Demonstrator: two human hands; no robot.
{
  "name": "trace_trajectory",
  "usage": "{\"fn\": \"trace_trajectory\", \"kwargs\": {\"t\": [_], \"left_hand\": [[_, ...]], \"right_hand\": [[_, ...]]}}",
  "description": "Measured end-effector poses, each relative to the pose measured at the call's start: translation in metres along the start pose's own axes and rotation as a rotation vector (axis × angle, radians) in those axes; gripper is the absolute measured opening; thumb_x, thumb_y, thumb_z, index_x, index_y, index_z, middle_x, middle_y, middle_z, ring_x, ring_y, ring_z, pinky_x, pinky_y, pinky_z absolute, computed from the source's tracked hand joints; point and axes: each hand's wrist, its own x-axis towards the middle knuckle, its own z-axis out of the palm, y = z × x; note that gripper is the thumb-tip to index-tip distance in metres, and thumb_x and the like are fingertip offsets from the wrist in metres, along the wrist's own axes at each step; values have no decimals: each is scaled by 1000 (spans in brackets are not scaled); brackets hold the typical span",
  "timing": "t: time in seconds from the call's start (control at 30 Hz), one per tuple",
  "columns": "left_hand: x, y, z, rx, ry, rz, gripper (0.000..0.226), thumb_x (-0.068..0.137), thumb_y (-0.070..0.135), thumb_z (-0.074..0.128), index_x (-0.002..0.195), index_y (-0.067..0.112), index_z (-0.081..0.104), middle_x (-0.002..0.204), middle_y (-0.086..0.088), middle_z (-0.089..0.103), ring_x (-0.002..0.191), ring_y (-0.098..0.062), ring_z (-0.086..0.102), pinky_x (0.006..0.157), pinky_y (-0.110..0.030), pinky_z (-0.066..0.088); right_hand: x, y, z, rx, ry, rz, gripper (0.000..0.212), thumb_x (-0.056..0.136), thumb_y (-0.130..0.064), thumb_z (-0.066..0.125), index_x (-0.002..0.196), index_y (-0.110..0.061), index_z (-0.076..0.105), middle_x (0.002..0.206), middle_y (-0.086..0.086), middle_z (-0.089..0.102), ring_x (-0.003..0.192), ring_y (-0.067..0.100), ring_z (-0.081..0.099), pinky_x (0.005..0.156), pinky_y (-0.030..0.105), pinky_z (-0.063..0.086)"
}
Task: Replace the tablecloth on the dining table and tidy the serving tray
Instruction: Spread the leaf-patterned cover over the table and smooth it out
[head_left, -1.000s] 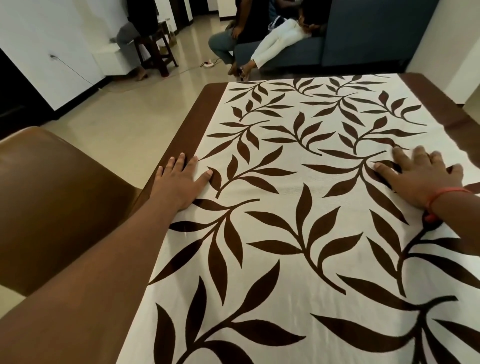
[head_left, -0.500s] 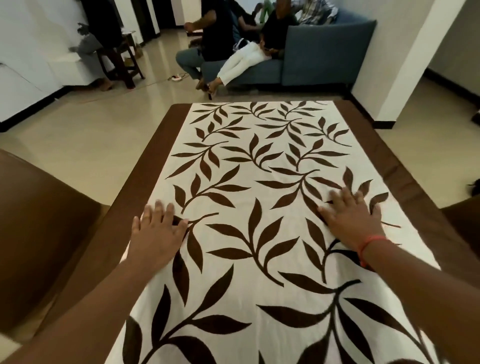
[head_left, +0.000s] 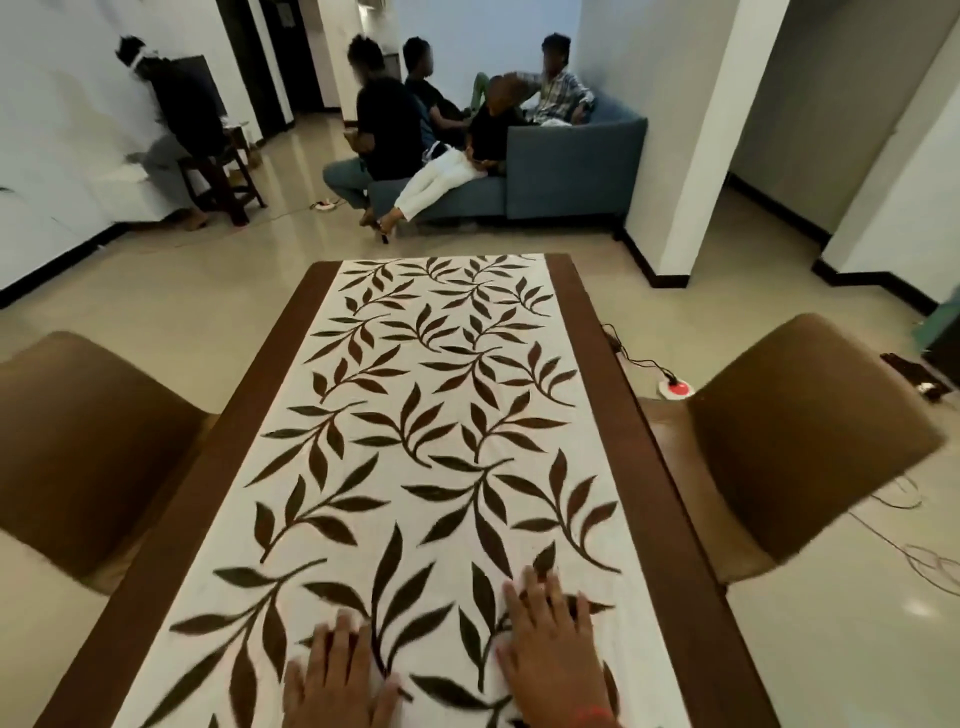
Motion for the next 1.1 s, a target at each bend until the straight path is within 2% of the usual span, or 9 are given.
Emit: {"fn": "trace_trajectory", "kwargs": {"t": [0.1, 0.2, 0.3, 0.43, 0.53, 0.63, 0.77, 0.97, 1.1], "left_hand": [[-88, 7, 12, 4, -57, 8, 62, 90, 59, 22, 127, 20, 53, 158, -2, 31, 138, -29, 40, 92, -54, 40], [-151, 19, 14, -17, -19, -65, 60, 87, 60, 29, 127, 22, 54, 144, -7, 53, 122, -31, 53, 88, -57, 43], [-209, 26, -4, -60, -169, -142, 69, 74, 61, 43, 133, 27, 49, 137, -10, 59, 116, -35, 60, 86, -61, 47], [-259, 19, -36, 64, -262, -84, 65, 93, 56, 29, 153, 31, 30, 164, -6, 19, 148, -33, 25, 111, -53, 34], [-280, 8, -34, 23, -317, -115, 70, 93, 61, 19, 144, 24, 50, 153, -10, 43, 138, -35, 43, 101, -50, 47], [-295, 1, -38, 24, -275, -36, 73, 93, 61, 12, 153, 24, 32, 162, -7, 23, 149, -31, 22, 114, -49, 31], [-304, -4, -53, 12, -344, 3, 62, 101, 51, 30, 157, 27, 16, 166, -3, 2, 152, -25, 3, 120, -49, 18], [-312, -21, -57, 53, -416, 25, 63, 100, 49, 34, 156, 25, 17, 166, -3, 4, 152, -26, 6, 120, -53, 15], [-316, -19, -60, 67, -408, 59, 73, 96, 59, 33, 157, 32, 4, 165, -3, 13, 150, -27, 15, 118, -59, 13]], "right_hand": [[-88, 4, 8, 45, -98, -39, 65, 65, -56, 47, 116, -27, 73, 128, 6, 67, 112, 33, 66, 89, 60, 49], [-152, 12, 18, 25, -118, -48, 67, 61, -57, 47, 115, -26, 73, 128, 7, 67, 118, 33, 59, 94, 57, 35], [-200, 23, 26, -42, -148, -78, 65, 65, -53, 45, 117, -26, 72, 130, 8, 66, 116, 35, 63, 95, 56, 35], [-249, 29, 20, -109, -159, -62, 60, 74, -46, 40, 120, -23, 72, 132, 13, 64, 118, 37, 63, 84, 58, 55], [-276, 24, 9, -121, -176, -71, 60, 93, -45, 39, 151, -30, 38, 161, 12, 27, 147, 37, 28, 112, 55, 33], [-295, 20, 11, -92, -215, -47, 62, 103, -44, 29, 159, -28, 7, 167, 7, -1, 153, 32, 2, 121, 50, 15], [-313, 12, 15, -94, -240, -20, 67, 101, -47, 35, 159, -28, 7, 167, 5, 0, 153, 32, 2, 121, 49, 19], [-331, -2, 19, -95, -276, 6, 67, 101, -40, 38, 158, -29, 6, 167, 4, -2, 153, 30, 4, 120, 49, 21], [-342, -7, 4, -49, -295, 79, 70, 98, -37, 45, 158, -29, 9, 167, 3, -1, 152, 31, 8, 119, 52, 21]]}}
